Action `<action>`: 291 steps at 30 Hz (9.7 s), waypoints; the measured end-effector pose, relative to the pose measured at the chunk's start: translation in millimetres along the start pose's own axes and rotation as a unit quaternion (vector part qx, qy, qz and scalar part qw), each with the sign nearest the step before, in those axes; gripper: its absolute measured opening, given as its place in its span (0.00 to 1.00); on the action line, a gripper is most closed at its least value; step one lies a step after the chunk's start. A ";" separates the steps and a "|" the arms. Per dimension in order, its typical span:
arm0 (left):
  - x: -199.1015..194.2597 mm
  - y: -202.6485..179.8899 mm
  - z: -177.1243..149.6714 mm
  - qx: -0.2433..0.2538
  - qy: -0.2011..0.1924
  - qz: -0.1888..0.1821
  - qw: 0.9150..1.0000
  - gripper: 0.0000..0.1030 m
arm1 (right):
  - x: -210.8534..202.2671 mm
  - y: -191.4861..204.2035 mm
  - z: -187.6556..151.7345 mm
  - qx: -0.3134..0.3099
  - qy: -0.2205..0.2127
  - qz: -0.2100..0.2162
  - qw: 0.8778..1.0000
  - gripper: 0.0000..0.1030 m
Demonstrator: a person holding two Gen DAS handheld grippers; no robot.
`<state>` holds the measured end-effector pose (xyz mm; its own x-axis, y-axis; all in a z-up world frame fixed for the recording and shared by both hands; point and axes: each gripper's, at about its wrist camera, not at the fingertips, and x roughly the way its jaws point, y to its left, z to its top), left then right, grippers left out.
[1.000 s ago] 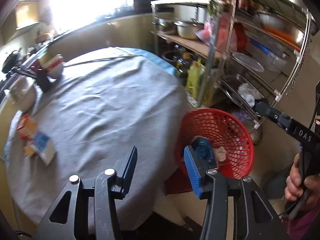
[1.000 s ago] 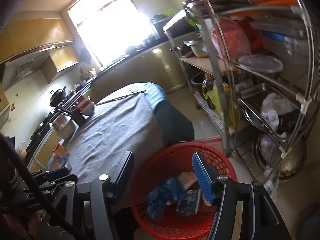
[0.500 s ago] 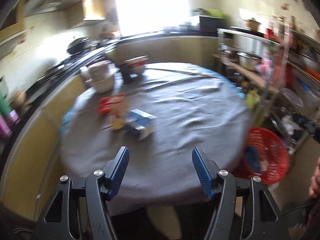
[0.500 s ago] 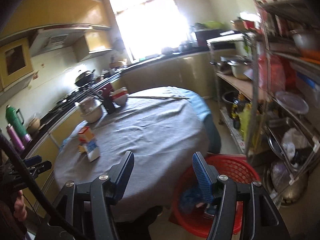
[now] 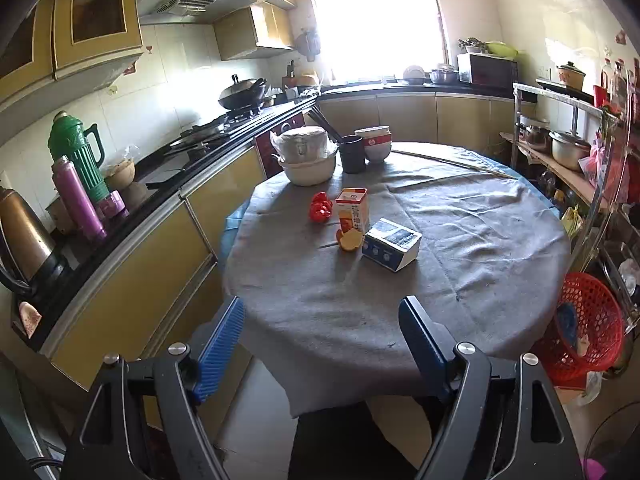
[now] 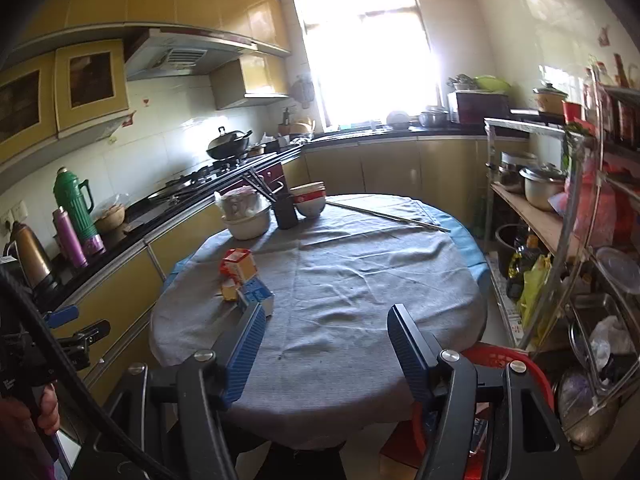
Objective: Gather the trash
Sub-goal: 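Swing both tools back toward the table, then move both tools toward the orange peel and blue-printed paper box, then grasp the orange peel with the left tool while the right tool grasps the blue-printed box, then lift the orange peel and blue-printed box off the table with both tools, then carry the orange peel and blue-printed box over the red basket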
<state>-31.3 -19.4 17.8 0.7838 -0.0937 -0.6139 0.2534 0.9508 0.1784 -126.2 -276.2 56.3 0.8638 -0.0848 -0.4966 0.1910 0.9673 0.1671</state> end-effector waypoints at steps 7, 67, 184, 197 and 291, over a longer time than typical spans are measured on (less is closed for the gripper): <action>-3.8 9.4 -9.7 0.001 -0.001 0.010 1.000 0.78 | 7.4 23.3 1.6 -0.019 0.009 0.004 1.000 0.65; -5.1 76.3 -36.6 -0.067 0.003 0.047 0.997 0.78 | 84.3 134.9 -16.4 -0.042 0.103 0.081 0.990 0.65; 372.3 9.1 69.7 -0.114 0.224 -0.193 0.948 0.10 | 356.8 74.6 -45.1 -0.003 0.215 0.104 0.971 0.66; 291.1 12.7 73.5 -0.064 0.155 -0.122 0.978 0.09 | 331.9 73.9 -42.7 0.002 0.198 0.114 0.974 0.61; 66.5 -339.5 71.9 0.271 0.023 -0.264 0.925 0.09 | 40.4 -227.7 -103.0 0.225 0.052 -0.100 0.968 0.58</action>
<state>-24.5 -369.6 -28.3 0.4474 -0.4788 -0.7554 0.8514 0.4867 0.1957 -182.8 -475.3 -89.5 0.7421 -0.2121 -0.6358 0.5529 0.7299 0.4019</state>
